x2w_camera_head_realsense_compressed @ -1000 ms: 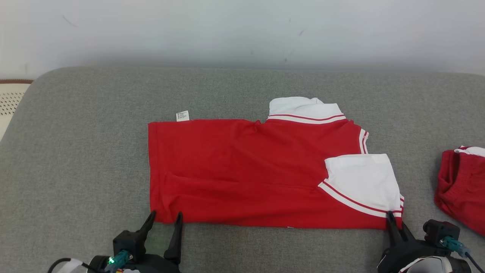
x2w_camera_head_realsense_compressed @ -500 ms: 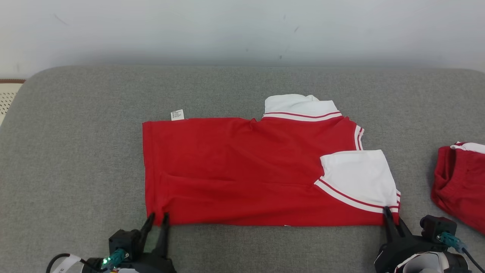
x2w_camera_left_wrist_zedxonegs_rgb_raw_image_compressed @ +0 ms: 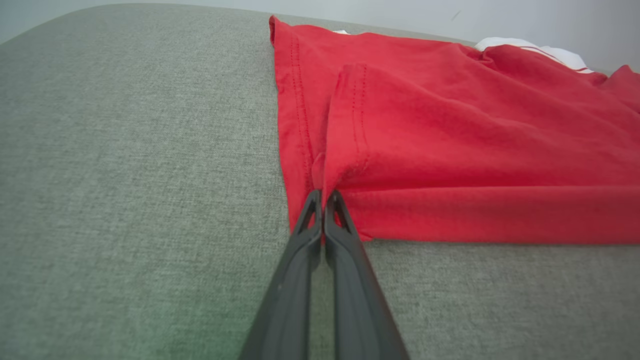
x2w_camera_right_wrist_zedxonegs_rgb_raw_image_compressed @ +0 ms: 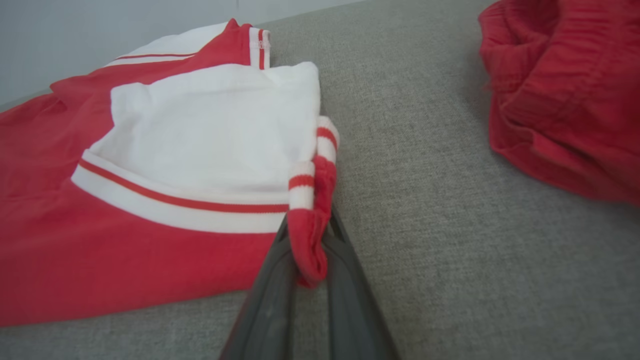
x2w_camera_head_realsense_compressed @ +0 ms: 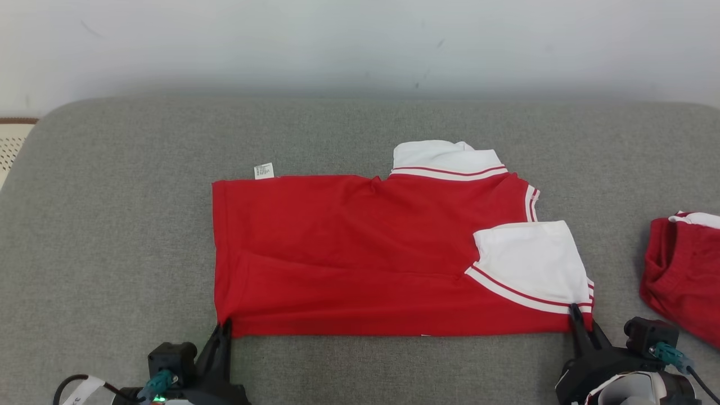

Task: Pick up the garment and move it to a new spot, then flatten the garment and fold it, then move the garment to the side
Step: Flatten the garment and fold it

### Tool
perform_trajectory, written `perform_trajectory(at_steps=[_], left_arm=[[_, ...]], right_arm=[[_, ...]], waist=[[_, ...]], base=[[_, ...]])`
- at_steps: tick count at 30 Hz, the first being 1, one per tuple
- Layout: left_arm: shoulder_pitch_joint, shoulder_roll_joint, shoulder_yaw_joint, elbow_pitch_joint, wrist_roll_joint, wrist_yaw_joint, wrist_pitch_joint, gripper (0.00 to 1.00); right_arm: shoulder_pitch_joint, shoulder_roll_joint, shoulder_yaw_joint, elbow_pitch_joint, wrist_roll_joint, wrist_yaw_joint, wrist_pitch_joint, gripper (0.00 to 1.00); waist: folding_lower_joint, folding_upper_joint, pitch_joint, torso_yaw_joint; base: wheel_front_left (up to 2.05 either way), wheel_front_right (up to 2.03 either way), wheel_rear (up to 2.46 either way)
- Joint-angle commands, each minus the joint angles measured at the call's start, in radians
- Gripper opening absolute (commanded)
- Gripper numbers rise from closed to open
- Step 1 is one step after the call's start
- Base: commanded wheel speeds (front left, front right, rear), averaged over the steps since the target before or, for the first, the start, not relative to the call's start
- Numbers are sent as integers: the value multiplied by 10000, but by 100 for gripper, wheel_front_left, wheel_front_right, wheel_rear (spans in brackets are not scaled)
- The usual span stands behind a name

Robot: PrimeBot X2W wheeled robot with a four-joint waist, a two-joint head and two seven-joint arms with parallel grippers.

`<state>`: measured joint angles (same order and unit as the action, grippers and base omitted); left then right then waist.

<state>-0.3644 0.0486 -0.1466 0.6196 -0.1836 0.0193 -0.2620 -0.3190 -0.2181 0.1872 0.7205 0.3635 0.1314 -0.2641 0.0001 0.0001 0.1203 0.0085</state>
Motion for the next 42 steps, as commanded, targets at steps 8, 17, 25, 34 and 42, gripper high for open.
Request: perform_trajectory(at_steps=[8, 17, 25, 34, 42], left_arm=[[819, 39, 122, 345, 141, -603, -36, 0], [1276, 36, 307, 545, 291, -760, -36, 0], [1574, 40, 568, 822, 500, -827, -36, 0], [1939, 93, 890, 1097, 794, -764, -36, 0], [2057, 172, 1193, 1140, 905, -697, -36, 0]], right_arm=[[491, 3, 47, 35, 137, -14, 2, 0], [1035, -127, 549, -124, 434, -14, 2, 0], [1509, -290, 1079, -224, 790, -14, 2, 0], [2190, -422, 1821, -343, 1246, -14, 2, 0], [2674, -555, 2460, -580, 1537, -14, 2, 0]], waist=[[-1, -1, -865, 111], [-1, -1, -1570, 253], [-1, -1, -2028, 530], [-1, -1, -2404, 703], [-1, -1, -2481, 530]], base=[[0, 0, 0], [0, 0, 0], [0, 0, 0], [0, 0, 0], [0, 0, 0]])
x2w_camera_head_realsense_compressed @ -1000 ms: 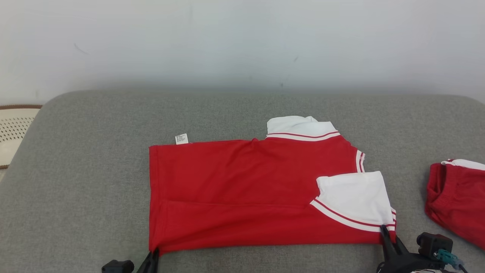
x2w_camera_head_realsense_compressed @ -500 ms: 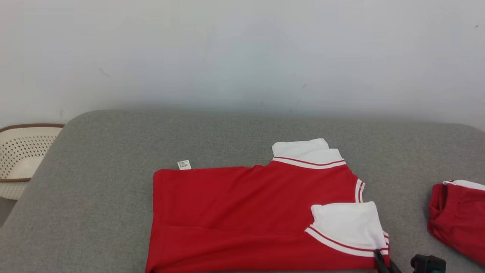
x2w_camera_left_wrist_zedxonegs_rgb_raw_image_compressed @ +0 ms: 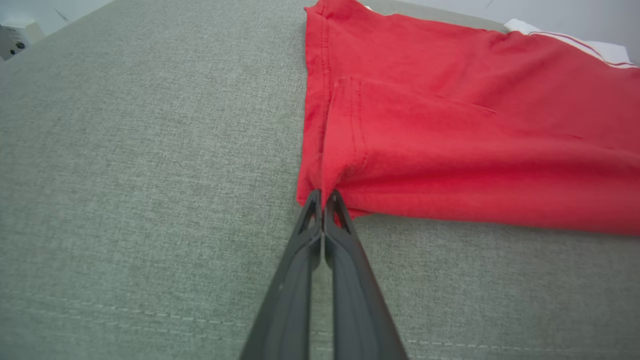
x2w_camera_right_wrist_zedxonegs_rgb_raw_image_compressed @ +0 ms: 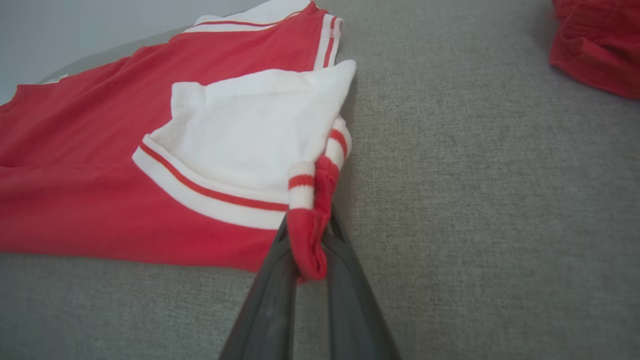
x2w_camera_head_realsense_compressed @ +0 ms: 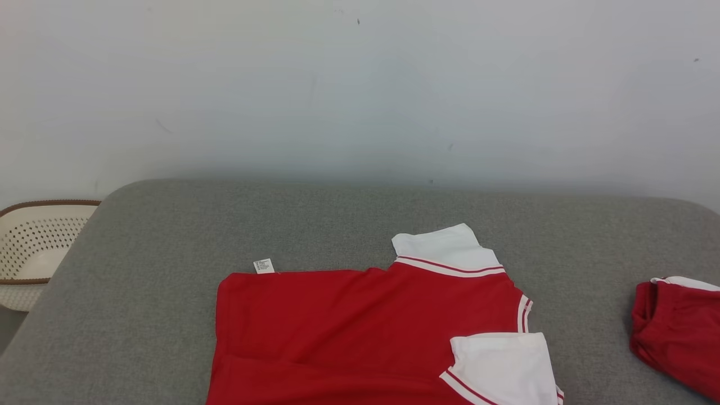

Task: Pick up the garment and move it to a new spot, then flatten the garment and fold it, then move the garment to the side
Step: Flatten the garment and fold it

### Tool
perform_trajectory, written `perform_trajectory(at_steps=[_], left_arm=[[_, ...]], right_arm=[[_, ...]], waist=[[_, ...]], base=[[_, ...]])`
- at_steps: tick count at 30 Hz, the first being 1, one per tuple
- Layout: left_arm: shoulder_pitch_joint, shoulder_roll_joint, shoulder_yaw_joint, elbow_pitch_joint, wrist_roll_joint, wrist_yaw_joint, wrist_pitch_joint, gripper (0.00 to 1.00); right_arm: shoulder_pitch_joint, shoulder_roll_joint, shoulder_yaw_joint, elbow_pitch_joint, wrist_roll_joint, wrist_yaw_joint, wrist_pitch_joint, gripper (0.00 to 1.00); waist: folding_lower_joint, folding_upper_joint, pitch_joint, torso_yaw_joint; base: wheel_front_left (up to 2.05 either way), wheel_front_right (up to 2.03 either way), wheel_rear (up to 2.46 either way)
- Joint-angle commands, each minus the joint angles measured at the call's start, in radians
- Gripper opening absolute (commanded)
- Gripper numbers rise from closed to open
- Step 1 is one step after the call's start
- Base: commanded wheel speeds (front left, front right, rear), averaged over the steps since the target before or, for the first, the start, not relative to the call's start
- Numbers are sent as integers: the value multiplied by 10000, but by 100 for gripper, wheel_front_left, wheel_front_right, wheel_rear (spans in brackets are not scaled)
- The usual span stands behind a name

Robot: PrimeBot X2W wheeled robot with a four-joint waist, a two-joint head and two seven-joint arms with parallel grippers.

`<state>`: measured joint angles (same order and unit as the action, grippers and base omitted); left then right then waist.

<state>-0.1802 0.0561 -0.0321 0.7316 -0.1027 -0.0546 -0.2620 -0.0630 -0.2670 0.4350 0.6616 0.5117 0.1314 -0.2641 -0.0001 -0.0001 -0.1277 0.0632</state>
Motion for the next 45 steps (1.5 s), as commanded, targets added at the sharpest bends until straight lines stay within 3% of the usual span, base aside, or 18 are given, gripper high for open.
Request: perform_trajectory(at_steps=[1, 10, 11, 12, 13, 15, 16, 17, 18, 30, 39, 45], left_arm=[[210, 106, 87, 19, 112, 40, -36, 0], [125, 89, 253, 267, 260, 57, -36, 0], [92, 83, 224, 292, 277, 58, -36, 0], [53, 80, 221, 329, 275, 36, -36, 0], [24, 77, 222, 366, 277, 20, -36, 0], [-61, 67, 220, 424, 303, 15, -36, 46], [-99, 64, 233, 434, 317, 46, -36, 61], [-105, 66, 262, 440, 336, 101, -36, 95], [-102, 81, 287, 446, 355, 133, -36, 100], [15, 286, 587, 57, 554, 658, -36, 100], [-817, 193, 514, -1019, 538, 431, -36, 100], [-1637, 149, 431, -967, 415, 90, -36, 100]], right_arm=[[188, -81, 62, -51, 75, -14, 3, 0], [214, -154, 408, -308, 270, -14, 2, 0], [136, -128, 351, -320, 254, -14, 2, 15], [89, -113, 311, -311, 209, -14, 2, 67], [67, -90, 266, -301, 169, -14, 2, 100], [-13, -55, 136, -290, 88, -14, 4, 100], [-69, -64, 58, -305, 10, -14, 4, 100], [-94, -49, -45, -320, -34, -14, 4, 100], [-97, -48, -164, -338, -102, -14, 2, 100], [-242, 268, -2067, -882, -1314, -14, 2, 100], [-1068, 422, -2580, -1294, -2010, -14, 2, 100], [-1920, 451, -2405, -1152, -2179, -14, 4, 100]], waist=[[1, 1, 1, -47], [1, 1, 138, -233], [1, 1, 163, -219], [1, 1, 187, -190], [1, 1, 207, -159], [1, 1, 258, -99], [1, 1, 280, -74], [1, 1, 301, -51], [1, 1, 321, -37], [1, 1, 508, -35], [1, 1, 871, -55], [1, 1, 1268, -87]], base=[[0, 0, 0], [0, 0, 0], [0, 0, 0], [0, 0, 0], [0, 0, 0], [0, 0, 0], [0, 0, 0], [0, 0, 0], [0, 0, 0], [0, 0, 0], [0, 0, 0], [0, 0, 0]])
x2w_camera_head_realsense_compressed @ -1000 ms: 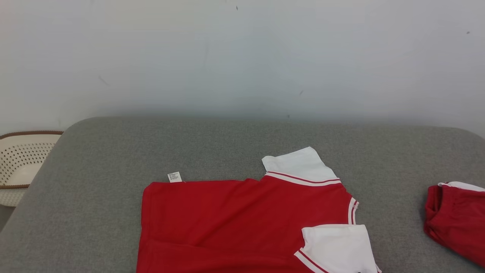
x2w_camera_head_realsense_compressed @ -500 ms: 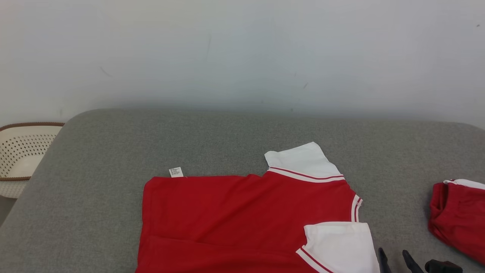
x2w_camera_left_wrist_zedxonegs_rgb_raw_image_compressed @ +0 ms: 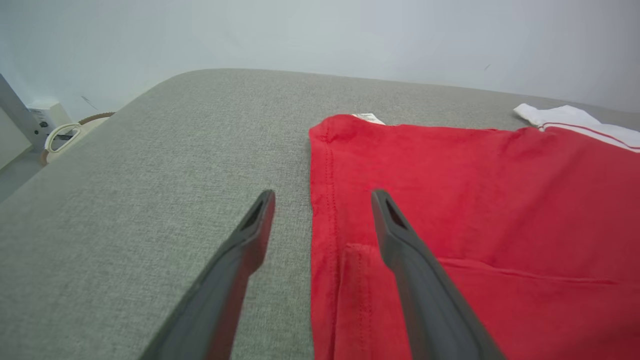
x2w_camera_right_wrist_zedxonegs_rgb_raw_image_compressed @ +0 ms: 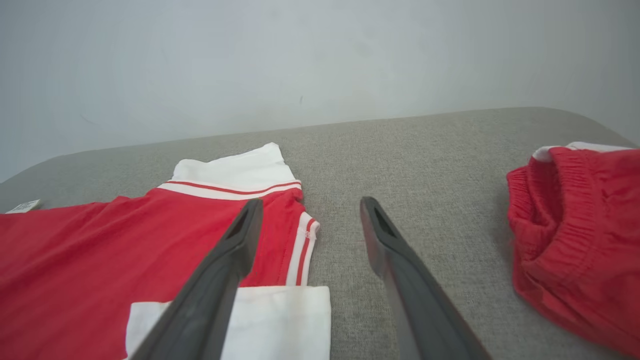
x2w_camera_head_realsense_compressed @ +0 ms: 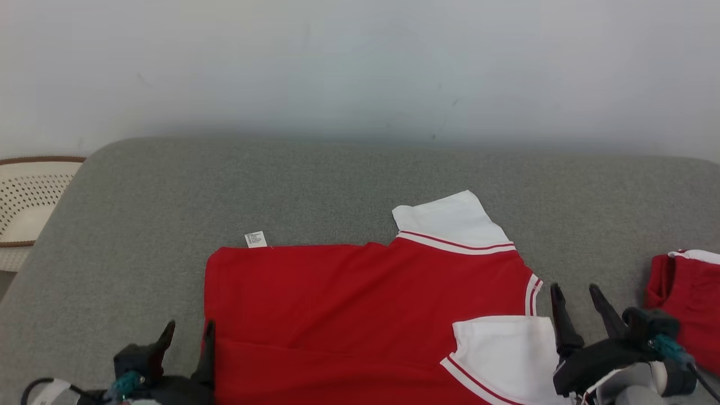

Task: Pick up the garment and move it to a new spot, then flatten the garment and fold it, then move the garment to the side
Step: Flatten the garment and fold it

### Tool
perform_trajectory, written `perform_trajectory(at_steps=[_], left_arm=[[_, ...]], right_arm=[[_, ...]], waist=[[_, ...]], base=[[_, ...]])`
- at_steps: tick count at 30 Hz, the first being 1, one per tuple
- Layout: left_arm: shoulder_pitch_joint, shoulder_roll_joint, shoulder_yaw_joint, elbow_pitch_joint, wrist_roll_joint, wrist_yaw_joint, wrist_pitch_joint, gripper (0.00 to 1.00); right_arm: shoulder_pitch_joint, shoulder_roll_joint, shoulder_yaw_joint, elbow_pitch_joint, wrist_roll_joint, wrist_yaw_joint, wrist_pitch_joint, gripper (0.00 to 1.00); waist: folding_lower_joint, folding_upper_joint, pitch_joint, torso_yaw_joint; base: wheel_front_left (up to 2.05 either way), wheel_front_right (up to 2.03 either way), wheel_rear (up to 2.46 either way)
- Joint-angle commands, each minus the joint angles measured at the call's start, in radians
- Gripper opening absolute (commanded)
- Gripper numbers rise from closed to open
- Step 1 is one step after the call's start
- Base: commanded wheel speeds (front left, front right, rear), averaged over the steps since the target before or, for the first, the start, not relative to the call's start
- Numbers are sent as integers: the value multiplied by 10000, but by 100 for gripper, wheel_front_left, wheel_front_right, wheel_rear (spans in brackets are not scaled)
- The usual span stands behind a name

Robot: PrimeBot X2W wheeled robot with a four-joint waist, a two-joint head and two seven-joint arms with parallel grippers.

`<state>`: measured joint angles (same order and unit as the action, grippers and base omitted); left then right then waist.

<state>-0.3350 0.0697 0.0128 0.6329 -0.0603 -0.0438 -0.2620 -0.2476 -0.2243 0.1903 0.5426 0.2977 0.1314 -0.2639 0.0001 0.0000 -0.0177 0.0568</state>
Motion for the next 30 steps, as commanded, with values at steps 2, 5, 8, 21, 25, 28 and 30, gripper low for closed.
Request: perform_trajectory(at_steps=[2, 5, 8, 21, 25, 28, 30], left_arm=[[-476, 26, -17, 188, -73, -158, -36, 100], [-1181, 70, -40, 440, -128, -349, -36, 100], [-1833, 113, -65, 781, -211, -524, -36, 100], [-4003, 675, -155, 2815, -526, -820, -36, 100], [-4318, 814, 88, 3297, -755, -796, -36, 100], [-4463, 829, 120, 3542, -818, -815, -36, 100], [-4519, 799, 154, 3754, -927, -832, -36, 100]], right_arm=[[-450, 88, 116, 91, -118, -14, 2, 100], [-1087, 140, 247, 128, -180, -14, 0, 100], [-1601, 219, 411, 132, -200, -14, 2, 100], [-2136, 367, 922, 21, 41, -14, 2, 100], [-2168, 330, 960, -81, 80, -14, 0, 100], [-2242, 209, 938, -138, 129, -14, 0, 100], [-2278, 165, 935, -174, 129, -14, 2, 100]], waist=[[-1, 0, 365, -54], [-1, 0, 827, -114], [-1, 0, 1281, -191], [-1, 0, 2446, -771], [-1, 0, 2636, -1006], [-1, 0, 2742, -1121], [-1, 0, 2791, -1170]], base=[[0, 0, 0], [0, 0, 0], [0, 0, 0], [0, 0, 0], [0, 0, 0], [0, 0, 0], [0, 0, 0]])
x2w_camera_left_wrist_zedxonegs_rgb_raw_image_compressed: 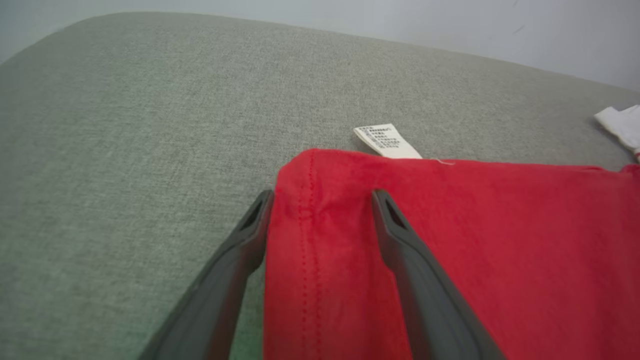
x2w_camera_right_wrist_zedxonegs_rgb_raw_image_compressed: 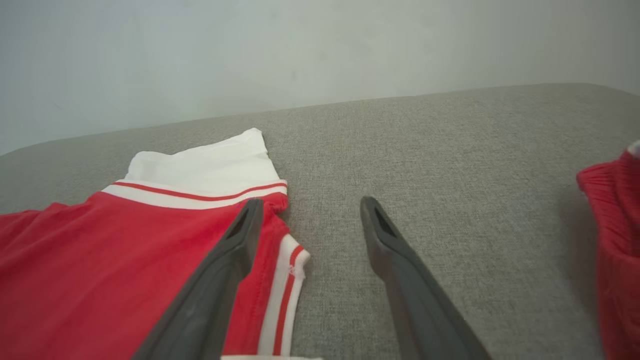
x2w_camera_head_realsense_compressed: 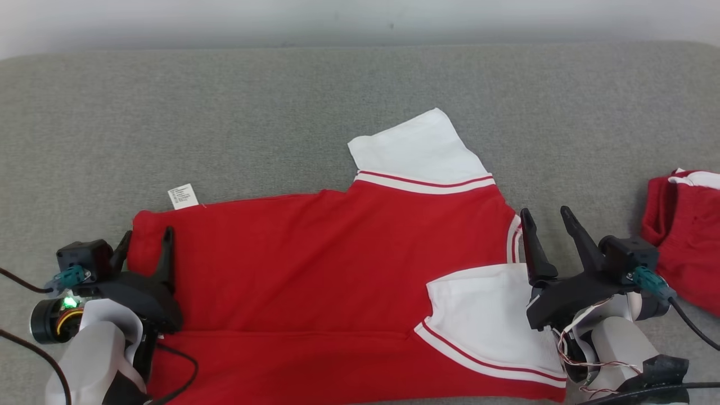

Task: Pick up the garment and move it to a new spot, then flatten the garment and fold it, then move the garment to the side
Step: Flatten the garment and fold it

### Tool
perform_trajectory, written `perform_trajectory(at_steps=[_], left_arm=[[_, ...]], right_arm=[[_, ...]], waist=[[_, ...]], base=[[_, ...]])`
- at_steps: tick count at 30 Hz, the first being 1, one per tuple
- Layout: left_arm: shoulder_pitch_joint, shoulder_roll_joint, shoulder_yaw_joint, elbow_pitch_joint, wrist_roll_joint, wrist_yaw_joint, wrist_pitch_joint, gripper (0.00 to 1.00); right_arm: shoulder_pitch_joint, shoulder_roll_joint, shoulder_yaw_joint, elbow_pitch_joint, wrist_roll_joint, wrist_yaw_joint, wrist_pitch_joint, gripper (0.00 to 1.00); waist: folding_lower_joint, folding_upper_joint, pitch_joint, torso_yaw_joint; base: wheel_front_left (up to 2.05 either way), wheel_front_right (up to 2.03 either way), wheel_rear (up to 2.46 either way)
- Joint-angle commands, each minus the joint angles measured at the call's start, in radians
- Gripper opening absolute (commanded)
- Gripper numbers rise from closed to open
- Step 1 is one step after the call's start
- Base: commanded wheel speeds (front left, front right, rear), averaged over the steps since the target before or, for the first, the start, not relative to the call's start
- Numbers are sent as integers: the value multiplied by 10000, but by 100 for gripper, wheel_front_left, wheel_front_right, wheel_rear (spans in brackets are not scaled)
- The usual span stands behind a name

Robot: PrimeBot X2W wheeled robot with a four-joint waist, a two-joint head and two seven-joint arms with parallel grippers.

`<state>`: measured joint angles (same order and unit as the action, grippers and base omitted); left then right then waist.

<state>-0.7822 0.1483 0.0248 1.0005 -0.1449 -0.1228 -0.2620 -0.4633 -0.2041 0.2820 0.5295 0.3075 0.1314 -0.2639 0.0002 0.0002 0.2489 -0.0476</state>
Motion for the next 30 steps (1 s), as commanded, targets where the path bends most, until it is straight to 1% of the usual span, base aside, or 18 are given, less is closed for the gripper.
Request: perform_trajectory(at_steps=[1, 4, 5, 6, 7, 12, 16, 19, 22, 26, 27, 30], left_arm=[[-105, 22, 25, 151, -101, -50, -36, 100], [-212, 17, 4, 409, -207, -42, -33, 100], [-212, 13, -11, 444, -232, -48, -22, 80], [-210, 5, -27, 490, -262, -52, -22, 42], [-227, -8, -49, 518, -278, -50, -22, 0], [-299, -60, -127, 146, -243, -61, -21, 0], [-22, -106, -156, -608, -143, -63, -24, 0], [272, -188, -156, -1027, -100, -66, -24, 0], [419, -257, -175, -1384, -42, -69, -24, 0], [552, -393, -273, -1681, 85, -71, -24, 0], [522, -457, -411, -1888, 133, -73, -24, 0], [396, -569, -595, -2048, 58, -74, -25, 0]], right_arm=[[-143, -52, 25, -65, 41, -14, 0, 100], [-210, -99, 25, -136, 49, -14, 2, 100], [-211, -100, 21, -157, 56, -14, 0, 100], [-213, -89, 15, -171, 49, -14, 0, 100], [-220, -76, 5, -176, 34, -14, 0, 100], [-409, -140, -24, -230, 86, -14, 0, 100], [-644, -251, 34, -159, 281, -14, 2, 100], [-1096, -425, 334, 73, 483, -14, 2, 100], [-1816, -633, 850, 605, 862, -14, 138, 100], [-2948, -874, 1691, 1292, 1346, -13, 928, 100], [-3496, -951, 2089, 1639, 1658, -13, 1409, 100], [-4306, -1106, 2652, 2266, 1989, -13, 2164, 100]], waist=[[-2, -2, 141, -147], [-2, -2, 188, -198], [-2, -2, 211, -211], [-2, -2, 237, -219], [-2, -2, 260, -220], [-2, -2, 372, -176], [-2, -2, 456, -57], [-2, -2, 473, 74], [-2, -2, 500, 224], [-2, -2, 553, 454], [-2, -2, 606, 589], [-2, -2, 718, 830]], base=[[0, 0, 0], [0, 0, 0], [0, 0, 0], [0, 0, 0], [0, 0, 0], [0, 0, 0], [0, 0, 0], [0, 0, 0], [0, 0, 0], [0, 0, 0], [0, 0, 0], [0, 0, 0]])
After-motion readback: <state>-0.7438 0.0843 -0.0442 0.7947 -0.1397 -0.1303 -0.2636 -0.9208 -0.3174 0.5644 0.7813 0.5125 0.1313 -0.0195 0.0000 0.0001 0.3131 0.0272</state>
